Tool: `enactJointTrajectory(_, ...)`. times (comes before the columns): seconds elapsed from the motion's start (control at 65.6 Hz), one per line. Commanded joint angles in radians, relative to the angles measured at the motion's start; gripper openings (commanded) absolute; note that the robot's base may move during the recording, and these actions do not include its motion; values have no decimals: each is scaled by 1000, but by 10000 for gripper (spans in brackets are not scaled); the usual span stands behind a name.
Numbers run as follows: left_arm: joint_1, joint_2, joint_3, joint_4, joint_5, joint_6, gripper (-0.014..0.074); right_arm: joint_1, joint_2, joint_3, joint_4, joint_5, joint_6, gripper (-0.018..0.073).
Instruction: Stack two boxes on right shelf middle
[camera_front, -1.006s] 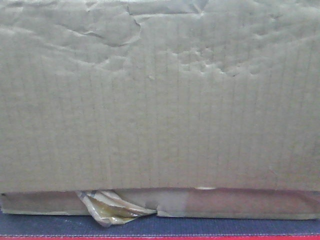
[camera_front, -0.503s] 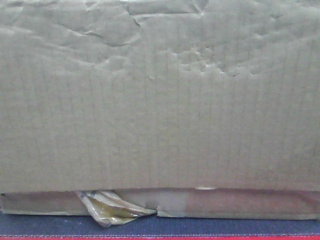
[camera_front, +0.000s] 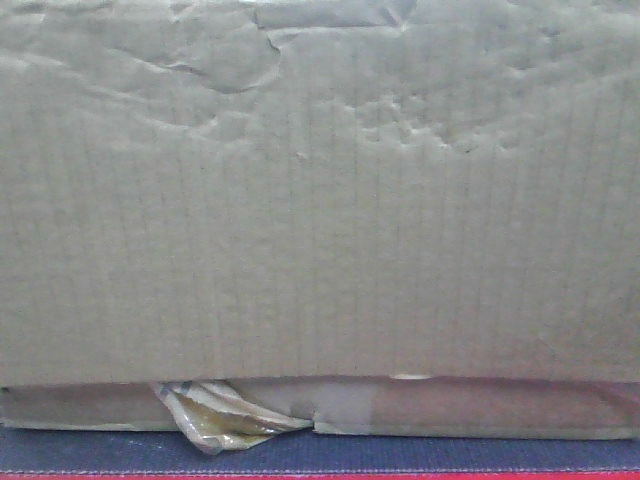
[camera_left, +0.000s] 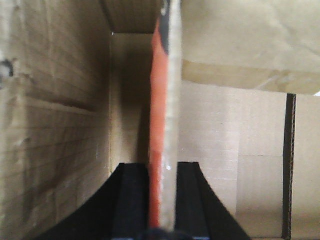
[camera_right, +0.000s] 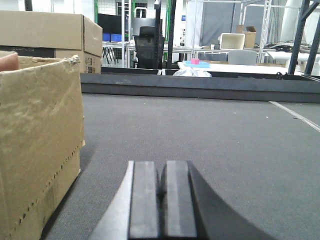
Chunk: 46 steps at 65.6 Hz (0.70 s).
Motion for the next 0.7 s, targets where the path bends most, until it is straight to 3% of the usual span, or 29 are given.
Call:
enactJointTrajectory(0.0, -5, -7, -1, -20, -13, -11, -111, -3, -3, 2, -1, -23, -4, -161)
enactJointTrajectory(0.152, -5, -7, -1, -26, -13, -11, -64, -3, -3, 2, -1, -23, -4, -161)
enactJointTrajectory(0.32, -5, -7, -1, -26, -13, -11, 171, -3, -3, 2, -1, -23, -4, -161)
enactJointTrajectory(0.457, -5, -7, -2, -26, -13, -11, 298, -3, -3, 2, -1, -23, -4, -161)
enactJointTrajectory(0.686, -5, -27, -43, -65, -11, 1, 329, -3, -3, 2, -1, -23, -4, -161)
